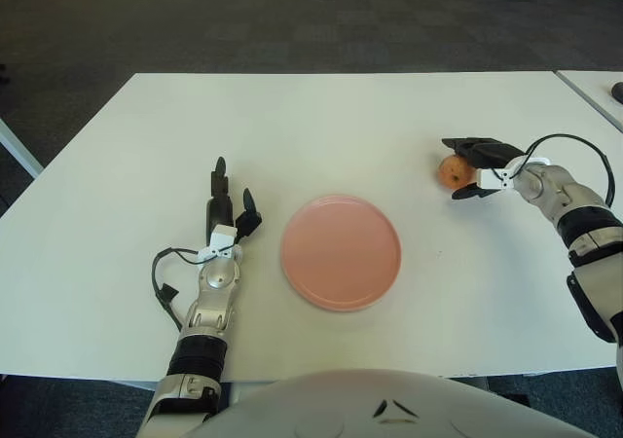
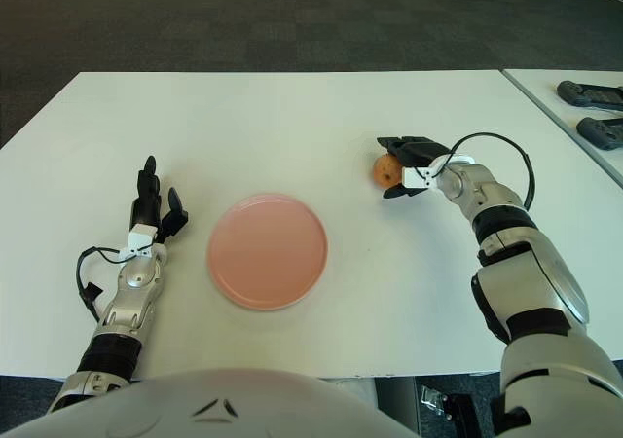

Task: Put the apple into the plate.

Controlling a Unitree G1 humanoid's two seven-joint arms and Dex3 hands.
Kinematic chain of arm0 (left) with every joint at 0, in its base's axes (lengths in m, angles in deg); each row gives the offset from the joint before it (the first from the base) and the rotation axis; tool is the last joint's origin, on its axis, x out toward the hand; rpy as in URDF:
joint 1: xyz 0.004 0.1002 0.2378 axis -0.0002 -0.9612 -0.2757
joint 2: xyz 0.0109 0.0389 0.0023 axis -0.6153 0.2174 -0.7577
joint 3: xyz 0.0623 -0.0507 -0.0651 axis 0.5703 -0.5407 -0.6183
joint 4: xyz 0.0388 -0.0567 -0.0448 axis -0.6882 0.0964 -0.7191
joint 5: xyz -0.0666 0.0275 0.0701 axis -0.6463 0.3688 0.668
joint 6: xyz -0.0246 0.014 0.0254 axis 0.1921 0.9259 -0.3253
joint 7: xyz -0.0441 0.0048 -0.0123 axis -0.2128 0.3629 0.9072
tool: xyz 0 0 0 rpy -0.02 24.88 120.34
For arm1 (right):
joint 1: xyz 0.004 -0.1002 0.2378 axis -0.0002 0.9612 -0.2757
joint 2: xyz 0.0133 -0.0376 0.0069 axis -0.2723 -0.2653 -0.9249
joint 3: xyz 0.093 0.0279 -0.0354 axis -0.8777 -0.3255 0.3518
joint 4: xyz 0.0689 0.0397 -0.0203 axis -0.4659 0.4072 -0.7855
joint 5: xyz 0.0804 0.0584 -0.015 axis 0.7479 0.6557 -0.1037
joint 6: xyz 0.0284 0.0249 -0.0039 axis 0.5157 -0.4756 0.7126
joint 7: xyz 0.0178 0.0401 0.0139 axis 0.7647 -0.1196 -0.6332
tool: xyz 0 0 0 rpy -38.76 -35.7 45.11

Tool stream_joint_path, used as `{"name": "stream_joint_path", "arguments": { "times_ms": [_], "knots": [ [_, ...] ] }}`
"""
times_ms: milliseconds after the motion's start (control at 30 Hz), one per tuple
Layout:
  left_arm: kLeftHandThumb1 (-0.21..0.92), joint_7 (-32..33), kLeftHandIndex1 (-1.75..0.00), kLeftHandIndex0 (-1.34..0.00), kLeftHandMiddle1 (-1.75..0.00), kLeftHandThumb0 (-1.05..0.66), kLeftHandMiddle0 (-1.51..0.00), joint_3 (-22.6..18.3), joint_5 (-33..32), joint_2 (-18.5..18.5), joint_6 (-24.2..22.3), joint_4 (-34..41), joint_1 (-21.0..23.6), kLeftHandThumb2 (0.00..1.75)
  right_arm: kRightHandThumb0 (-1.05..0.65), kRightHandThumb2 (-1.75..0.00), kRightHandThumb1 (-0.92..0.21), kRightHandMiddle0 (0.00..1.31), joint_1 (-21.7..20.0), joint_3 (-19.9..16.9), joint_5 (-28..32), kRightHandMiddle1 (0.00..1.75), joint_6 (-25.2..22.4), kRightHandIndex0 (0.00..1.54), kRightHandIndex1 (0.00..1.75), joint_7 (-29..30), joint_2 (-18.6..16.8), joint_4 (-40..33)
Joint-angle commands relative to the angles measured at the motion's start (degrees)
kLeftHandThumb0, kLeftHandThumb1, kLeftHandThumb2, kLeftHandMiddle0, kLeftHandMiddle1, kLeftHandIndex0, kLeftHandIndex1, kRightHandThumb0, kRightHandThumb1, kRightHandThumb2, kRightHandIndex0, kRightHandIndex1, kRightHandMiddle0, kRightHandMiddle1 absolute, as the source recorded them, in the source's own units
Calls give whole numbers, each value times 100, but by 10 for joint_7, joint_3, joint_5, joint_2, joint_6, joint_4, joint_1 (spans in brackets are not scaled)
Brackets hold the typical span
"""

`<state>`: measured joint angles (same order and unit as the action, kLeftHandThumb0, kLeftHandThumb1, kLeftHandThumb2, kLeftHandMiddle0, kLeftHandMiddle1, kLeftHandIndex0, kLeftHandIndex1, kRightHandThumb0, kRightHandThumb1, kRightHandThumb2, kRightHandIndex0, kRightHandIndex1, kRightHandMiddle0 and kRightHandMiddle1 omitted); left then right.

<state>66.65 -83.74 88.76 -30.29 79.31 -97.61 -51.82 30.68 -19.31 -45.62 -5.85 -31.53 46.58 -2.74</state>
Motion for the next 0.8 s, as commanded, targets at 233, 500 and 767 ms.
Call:
{"name": "stream_joint_path", "arguments": {
  "times_ms": [233,500,767],
  "knots": [
    [92,4,-29,0,0,-74,-15,-3,2,1,1,-1,-4,95,-100,-22,-92,0,-7,20,-25,67,-26,25,10,3,-14,15],
    [92,3,-29,0,0,-74,-14,-5,0,0,1,-1,-4,95,-76,-14,-80,32,-2,10,-6,165,-28,48,99,8,-23,9],
    [92,8,-30,0,-1,-75,-15,-6,3,1,2,-1,-4,95,-56,-74,-40,54,2,5,-2,174,-27,70,167,26,-26,13]
  ]
}}
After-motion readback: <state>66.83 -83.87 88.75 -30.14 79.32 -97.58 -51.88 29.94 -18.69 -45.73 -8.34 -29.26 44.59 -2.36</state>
